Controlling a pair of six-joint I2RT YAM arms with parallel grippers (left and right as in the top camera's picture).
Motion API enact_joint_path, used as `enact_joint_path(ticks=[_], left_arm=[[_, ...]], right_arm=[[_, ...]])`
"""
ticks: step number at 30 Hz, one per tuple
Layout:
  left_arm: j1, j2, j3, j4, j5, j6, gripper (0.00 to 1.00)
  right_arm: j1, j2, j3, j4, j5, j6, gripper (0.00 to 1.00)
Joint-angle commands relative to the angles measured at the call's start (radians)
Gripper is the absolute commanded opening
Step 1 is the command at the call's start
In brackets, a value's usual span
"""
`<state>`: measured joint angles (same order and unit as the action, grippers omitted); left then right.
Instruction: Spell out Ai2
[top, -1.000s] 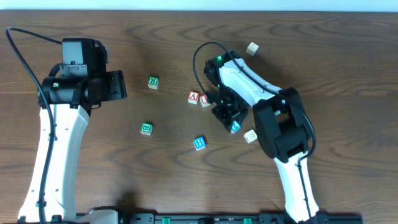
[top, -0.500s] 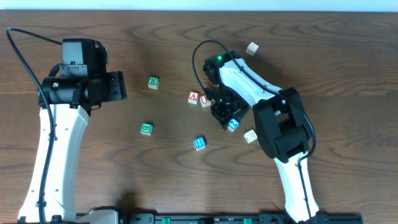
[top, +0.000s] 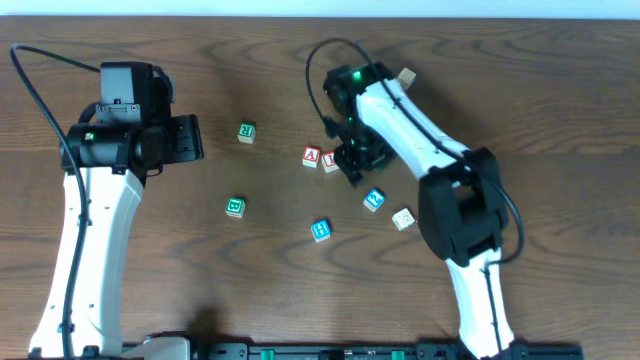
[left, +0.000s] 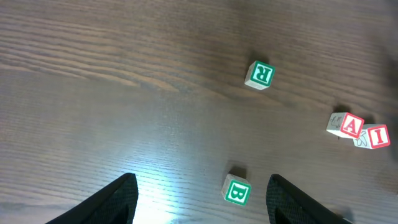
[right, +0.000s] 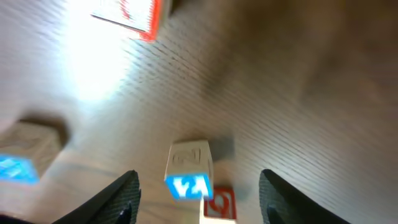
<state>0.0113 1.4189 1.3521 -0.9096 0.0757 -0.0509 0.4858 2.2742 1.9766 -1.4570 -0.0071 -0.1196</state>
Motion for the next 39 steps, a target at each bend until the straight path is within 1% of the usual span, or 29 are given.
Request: enact_joint_path(ticks=[1,5,9,13,17,19,21,23,25,26,29,31,39], left_arm=[[0.001,0.000,-0.004,-0.002,0.003,0.007,0.67],[0.001,0.000,-0.004,-0.002,0.003,0.008,0.67],[0.001,0.000,-0.004,0.001,0.003,0.023,0.67],[0.002,0.000,-0.004,0.001,-0.002,0.031,0.67],[0.002,0.000,-0.004,0.001,-0.002,0.056,0.67],[0.002,0.000,-0.004,0.001,-0.002,0.068,0.67],[0.002,0.000,-0.004,0.003,-0.004,0.075,0.67],[0.002,0.000,-0.004,0.010,-0.004,0.074,0.67],[0.001,0.000,-0.004,0.018,-0.003,0.074,0.67],[0.001,0.000,-0.004,0.023,-0.002,0.074,0.67],[0.001,0.000,-0.004,0.037,0.003,0.074,0.68],[0.001,0.000,-0.004,0.039,0.003,0.074,0.68],[0.001,0.000,-0.004,0.038,0.004,0.073,0.67]], right_arm=[[-0.016,-0.116,0.035,-0.009,0.000,0.011,0.62],[-0.024,-0.163,0.032,-0.041,-0.001,0.006,0.60],[-0.025,-0.184,-0.003,-0.022,-0.005,-0.010,0.66],[-0.030,-0.219,-0.061,0.006,-0.056,-0.050,0.68],[-0.037,-0.346,-0.135,0.051,-0.076,-0.077,0.71],[-0.043,-0.438,-0.216,0.098,-0.076,-0.085,0.72],[-0.055,-0.541,-0.340,0.177,-0.071,-0.103,0.74],[-0.073,-0.649,-0.509,0.301,-0.069,-0.101,0.79],[-0.078,-0.709,-0.636,0.408,-0.072,-0.093,0.83],[-0.078,-0.726,-0.695,0.463,-0.073,-0.085,0.83],[-0.075,-0.720,-0.798,0.545,-0.072,-0.084,0.83],[-0.064,-0.692,-0.832,0.566,-0.073,-0.083,0.80],[-0.039,-0.622,-0.835,0.568,-0.079,-0.099,0.77]])
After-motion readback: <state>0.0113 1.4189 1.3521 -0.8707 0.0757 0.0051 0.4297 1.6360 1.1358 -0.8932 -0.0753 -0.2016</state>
